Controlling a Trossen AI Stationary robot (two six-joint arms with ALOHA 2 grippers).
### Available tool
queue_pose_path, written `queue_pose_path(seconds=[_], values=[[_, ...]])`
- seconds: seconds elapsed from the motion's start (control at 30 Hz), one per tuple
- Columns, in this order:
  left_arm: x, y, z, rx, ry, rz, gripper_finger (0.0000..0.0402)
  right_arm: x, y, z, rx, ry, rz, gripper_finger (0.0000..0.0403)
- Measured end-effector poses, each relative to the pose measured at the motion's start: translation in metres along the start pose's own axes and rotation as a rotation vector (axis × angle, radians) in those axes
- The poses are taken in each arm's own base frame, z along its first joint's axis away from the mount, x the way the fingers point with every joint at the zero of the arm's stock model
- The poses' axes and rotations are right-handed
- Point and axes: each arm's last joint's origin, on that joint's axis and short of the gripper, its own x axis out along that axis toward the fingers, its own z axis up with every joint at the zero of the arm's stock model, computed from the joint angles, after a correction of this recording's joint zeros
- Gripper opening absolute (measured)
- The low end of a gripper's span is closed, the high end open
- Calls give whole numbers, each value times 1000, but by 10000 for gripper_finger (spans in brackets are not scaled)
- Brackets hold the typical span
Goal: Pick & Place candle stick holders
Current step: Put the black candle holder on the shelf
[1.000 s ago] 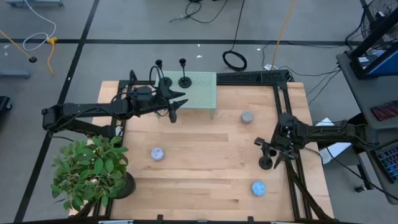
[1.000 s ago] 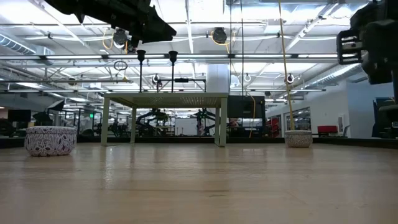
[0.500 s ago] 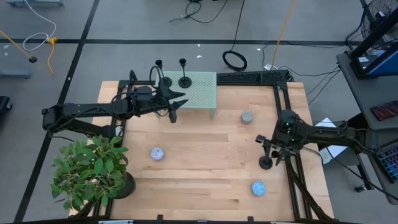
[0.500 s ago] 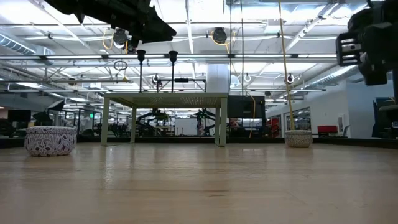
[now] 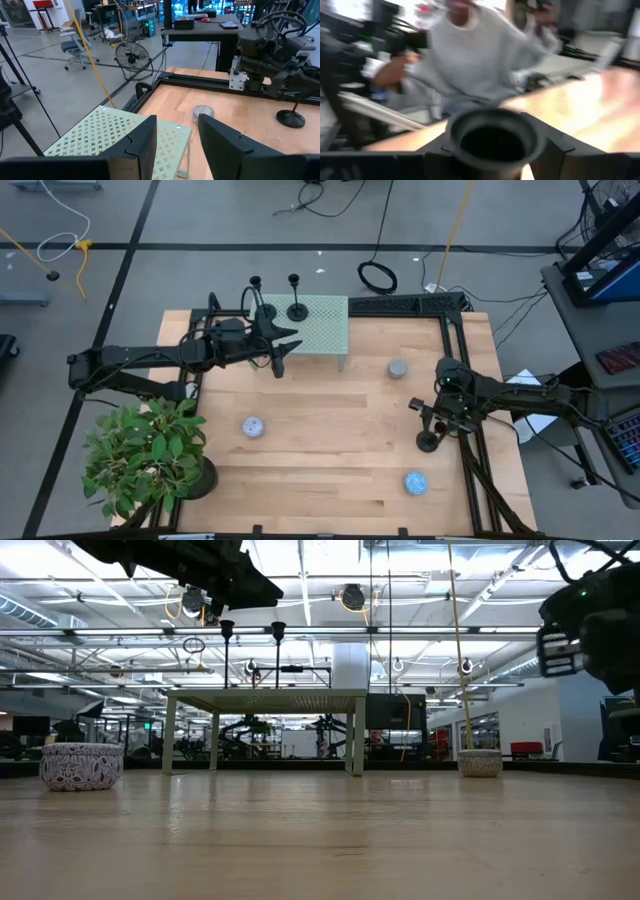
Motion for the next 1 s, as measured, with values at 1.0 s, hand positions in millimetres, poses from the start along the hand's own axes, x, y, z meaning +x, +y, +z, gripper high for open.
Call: queue_pose_path(seconds=[1.0], values=[[0,-4,0,25,-2,-15,152,-16,-26,57,-238,-291,-1011,7]])
